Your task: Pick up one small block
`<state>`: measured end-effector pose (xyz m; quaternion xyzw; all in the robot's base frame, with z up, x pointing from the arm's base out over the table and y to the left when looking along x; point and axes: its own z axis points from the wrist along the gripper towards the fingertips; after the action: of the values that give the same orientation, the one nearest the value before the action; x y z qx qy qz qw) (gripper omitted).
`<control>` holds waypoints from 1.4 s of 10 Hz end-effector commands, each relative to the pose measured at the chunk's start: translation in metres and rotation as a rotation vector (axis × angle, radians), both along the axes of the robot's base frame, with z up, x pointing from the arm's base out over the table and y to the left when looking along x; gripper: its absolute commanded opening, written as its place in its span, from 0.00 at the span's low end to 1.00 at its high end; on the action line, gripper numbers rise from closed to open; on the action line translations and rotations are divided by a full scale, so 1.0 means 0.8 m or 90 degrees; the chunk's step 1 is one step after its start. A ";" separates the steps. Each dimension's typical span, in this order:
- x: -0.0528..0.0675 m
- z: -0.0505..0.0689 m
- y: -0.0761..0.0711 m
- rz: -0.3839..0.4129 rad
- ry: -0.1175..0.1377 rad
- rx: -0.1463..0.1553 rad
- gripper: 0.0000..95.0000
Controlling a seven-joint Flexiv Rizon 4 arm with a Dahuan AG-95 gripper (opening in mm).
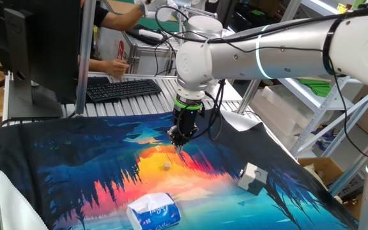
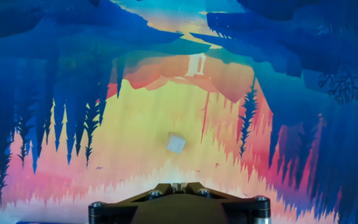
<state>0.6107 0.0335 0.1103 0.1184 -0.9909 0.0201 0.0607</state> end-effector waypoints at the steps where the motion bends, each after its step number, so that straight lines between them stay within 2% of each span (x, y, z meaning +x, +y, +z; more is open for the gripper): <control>1: 0.000 0.000 0.000 0.000 0.000 0.001 0.00; 6: 0.002 -0.002 0.004 -0.008 0.002 -0.001 0.00; 9: 0.007 -0.007 0.009 -0.013 0.010 -0.003 0.00; 14: 0.031 -0.031 0.029 -0.040 0.021 -0.012 0.00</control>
<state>0.6384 0.0580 0.0838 0.0864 -0.9927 0.0255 0.0805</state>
